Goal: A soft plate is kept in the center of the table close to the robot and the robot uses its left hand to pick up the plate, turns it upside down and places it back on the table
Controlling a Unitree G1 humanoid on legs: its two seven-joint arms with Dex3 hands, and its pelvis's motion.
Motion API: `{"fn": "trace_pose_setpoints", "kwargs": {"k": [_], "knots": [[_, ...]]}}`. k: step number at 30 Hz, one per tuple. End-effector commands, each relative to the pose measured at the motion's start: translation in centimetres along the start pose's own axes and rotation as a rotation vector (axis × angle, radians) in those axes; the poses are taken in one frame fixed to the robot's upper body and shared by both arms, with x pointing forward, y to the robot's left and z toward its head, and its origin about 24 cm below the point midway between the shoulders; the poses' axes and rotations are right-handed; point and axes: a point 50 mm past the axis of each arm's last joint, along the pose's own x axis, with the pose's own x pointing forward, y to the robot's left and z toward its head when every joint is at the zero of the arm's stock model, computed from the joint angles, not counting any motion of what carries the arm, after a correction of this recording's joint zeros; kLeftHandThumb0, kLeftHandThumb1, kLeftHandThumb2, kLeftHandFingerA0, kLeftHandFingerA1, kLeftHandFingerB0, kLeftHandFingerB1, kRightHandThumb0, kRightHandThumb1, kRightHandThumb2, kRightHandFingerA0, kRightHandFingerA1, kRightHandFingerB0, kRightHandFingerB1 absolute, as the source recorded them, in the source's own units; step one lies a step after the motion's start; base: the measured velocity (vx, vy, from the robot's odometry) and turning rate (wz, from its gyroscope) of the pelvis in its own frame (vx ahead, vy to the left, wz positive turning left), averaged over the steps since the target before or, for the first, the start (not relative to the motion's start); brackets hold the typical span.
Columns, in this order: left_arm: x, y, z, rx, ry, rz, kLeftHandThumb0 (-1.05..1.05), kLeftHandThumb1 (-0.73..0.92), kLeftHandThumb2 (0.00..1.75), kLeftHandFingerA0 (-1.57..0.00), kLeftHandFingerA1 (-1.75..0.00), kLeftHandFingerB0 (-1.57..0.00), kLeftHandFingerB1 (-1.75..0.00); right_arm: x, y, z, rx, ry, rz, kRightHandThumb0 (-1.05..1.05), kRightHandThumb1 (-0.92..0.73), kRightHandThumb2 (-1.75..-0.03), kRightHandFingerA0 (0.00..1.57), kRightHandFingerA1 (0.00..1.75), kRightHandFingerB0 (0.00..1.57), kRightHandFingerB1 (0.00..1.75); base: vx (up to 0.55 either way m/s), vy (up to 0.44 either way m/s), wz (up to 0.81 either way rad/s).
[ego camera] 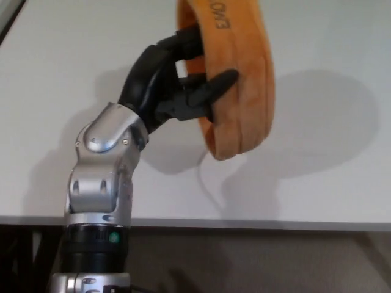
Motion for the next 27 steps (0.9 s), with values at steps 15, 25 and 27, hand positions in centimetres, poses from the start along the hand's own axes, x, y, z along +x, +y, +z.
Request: {"fn": "trace_pose_setpoints", "kwargs": {"k": [15, 25, 27], "knots": [[-8.4, 5.0, -8.8, -1.391, -0.103, 1.183, -0.34, 0.53, 0.86, -1.26, -1.49, -0.68, -1.13, -0.1, -0.3, 0.0, -0.021, 0.017, -0.004, -0.71, -0.75, -1.10, 0.64, 0.61, 0.26, 0.48, 0.00, 0.000, 0.00], [-9.6, 5.6, -9.6, -1.413, -0.030, 1.201, -0.24, 0.68, 0.66, -0.96, -1.75, -0.45, -0.97, 0.1, -0.5, 0.2, -0.022, 0.011, -0.005, -0.70, -0.75, -1.10, 0.65, 0.62, 0.26, 0.49, 0.00, 0.000, 0.00], [-10.3, 5.9, -10.3, -1.431, -0.009, 1.239, -0.24, 0.72, 0.61, -0.97, -1.75, -0.39, -1.32, 0.1, -0.5, 0.2, -0.024, 0.012, -0.006, -0.72, -0.92, -0.69, 0.73, 0.47, 0.33, 0.34, 0.00, 0.000, 0.00]]}}
